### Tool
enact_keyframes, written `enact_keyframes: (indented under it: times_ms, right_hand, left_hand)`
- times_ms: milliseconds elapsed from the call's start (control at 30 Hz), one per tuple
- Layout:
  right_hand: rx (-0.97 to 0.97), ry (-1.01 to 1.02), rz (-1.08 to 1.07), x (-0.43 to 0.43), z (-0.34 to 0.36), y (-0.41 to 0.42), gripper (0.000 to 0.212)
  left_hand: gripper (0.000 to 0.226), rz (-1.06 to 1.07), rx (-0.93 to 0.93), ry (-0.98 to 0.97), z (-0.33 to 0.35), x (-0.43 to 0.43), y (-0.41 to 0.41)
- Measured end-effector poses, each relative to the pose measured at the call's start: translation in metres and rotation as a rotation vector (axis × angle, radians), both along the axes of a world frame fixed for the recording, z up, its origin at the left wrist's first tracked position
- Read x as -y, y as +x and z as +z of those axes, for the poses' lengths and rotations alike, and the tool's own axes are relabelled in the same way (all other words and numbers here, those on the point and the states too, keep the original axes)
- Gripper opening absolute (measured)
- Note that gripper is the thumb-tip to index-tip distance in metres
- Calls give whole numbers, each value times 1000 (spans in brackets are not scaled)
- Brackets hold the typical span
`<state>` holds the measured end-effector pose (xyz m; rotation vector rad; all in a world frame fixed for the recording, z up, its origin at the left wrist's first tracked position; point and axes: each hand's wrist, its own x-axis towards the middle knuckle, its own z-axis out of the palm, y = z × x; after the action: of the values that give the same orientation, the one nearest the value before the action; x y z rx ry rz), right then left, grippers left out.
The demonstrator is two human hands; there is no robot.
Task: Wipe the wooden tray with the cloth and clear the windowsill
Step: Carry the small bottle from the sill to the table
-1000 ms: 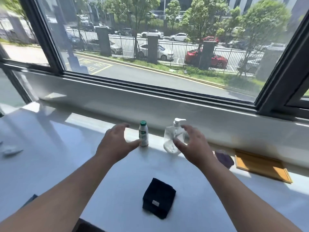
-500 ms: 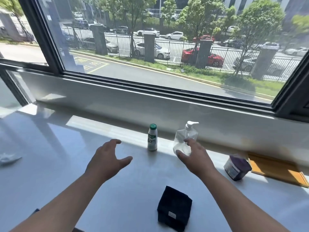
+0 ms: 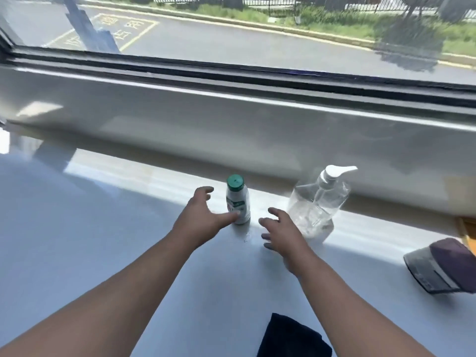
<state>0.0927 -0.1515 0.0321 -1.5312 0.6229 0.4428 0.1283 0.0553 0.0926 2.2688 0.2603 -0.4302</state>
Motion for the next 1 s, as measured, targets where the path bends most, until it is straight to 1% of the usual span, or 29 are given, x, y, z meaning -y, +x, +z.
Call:
enact_keyframes:
  times_ms: [33,67,100,133,167,233,267,333,400,433,533,600,700,833,1000]
  right_hand:
    - [-83,191,-96,-2,-9,7,50]
    - [-132,331,-171,-3,-17,12,46]
    - [-152,407,-214,-4,-25,14,44]
    - [-156,440,-238,-5,-31,15,44]
    - [-156,448,-249,-6,-37,14,45]
    - [-159,453,-248,-11,-40,12,45]
    - [-160,454,-242,-14,-39,11,46]
    - [-144,432,-230,-21,-34,10,53]
    - [-122,410,-204,-36,-23,8,60]
    - [-114,413,-186,-48,-15,7,58]
    - [-102,440,-94,-102,16,-2,36]
    - [-85,437,2,-151,45,-16,27]
    - [-29,423,170,-234,94,-51,26]
    - [28,415,374,-350,150,-125,27]
    - [42,401,665,-492,182,-241,27]
  left_hand:
    - [116,51,-33,-81,-12,11,10]
    - [124,86,-46,-127,-23,21,19]
    - [127,106,-47,-148,-32,30,26]
    - [123,117,-38,-147,-40,37,31]
    - [110,122,-23,-131,-46,41,35]
    - [69,124,21,-71,-52,43,39]
    - [56,120,40,-49,-51,41,38]
    - [47,105,69,-49,-44,29,31]
    - [46,109,89,-57,-30,9,16]
    - [46,120,98,-57,-21,-5,7]
    - [47,171,149,-48,13,-62,-29]
    - [47,225,204,-35,44,-111,-60]
    - [50,329,277,-23,94,-194,-119]
    - [52,460,369,0,151,-305,-224]
    - [58,618,445,86,182,-428,-377]
